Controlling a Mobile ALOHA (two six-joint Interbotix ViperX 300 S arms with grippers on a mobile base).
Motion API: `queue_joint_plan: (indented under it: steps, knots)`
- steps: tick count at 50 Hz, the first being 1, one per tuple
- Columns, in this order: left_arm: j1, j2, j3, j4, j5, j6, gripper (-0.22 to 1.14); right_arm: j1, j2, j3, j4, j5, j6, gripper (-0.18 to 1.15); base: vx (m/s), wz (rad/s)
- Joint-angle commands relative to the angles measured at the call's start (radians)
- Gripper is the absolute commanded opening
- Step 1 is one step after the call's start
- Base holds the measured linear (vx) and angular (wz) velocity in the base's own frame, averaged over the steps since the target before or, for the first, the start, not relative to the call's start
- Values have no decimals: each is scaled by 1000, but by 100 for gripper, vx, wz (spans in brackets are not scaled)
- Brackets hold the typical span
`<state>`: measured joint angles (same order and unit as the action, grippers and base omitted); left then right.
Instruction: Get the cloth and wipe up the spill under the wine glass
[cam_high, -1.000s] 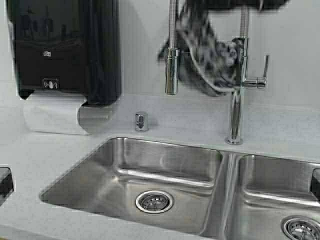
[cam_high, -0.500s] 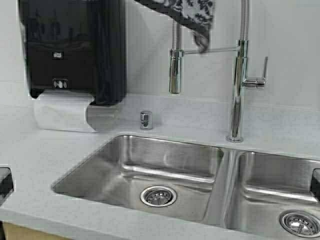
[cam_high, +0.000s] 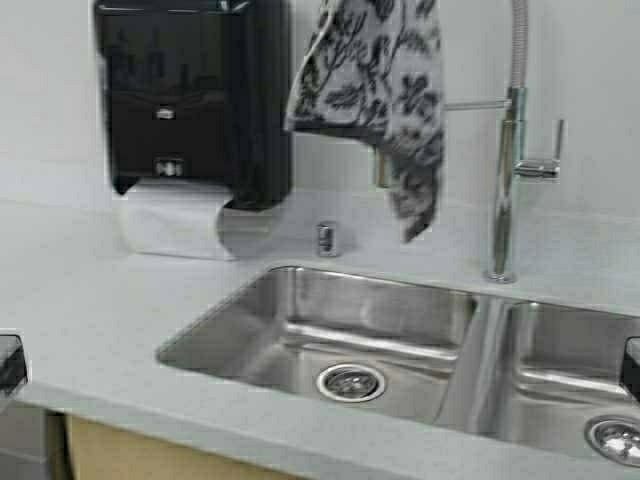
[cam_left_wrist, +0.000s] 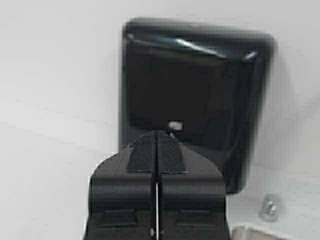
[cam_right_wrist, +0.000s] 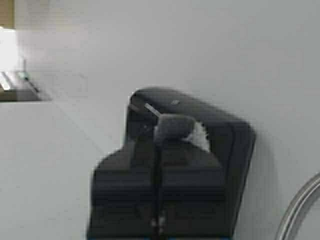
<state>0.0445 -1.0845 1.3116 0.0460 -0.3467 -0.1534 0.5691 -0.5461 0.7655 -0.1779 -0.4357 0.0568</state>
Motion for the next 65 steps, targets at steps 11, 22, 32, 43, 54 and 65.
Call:
queue_joint_plan:
  steps: [11, 22, 32, 43, 54, 65]
  knots:
    - [-2, -8, -15, -6, -6, -20, 3, 2, -75, 101, -3, 5, -11, 6, -14, 25]
    - [-2, -8, -21, -8, -5, -34, 3, -44, -67, 117, -5, 5, -106, 6, -13, 34]
    - [-2, 15, -35, -8, -6, -35, 3, -103, -74, 143, 75, -2, -71, 6, -12, 63]
    - [-2, 38, -43, -8, -9, -34, 3, -140, -21, 147, 109, -41, -54, 6, -12, 79]
    - [-2, 60, -48, -8, -15, -34, 3, -196, 31, 150, 124, -100, -32, 6, -9, 61]
    - [-2, 89, -43, -8, -17, -43, 3, -296, 31, 164, 127, -100, -28, 6, -5, 53]
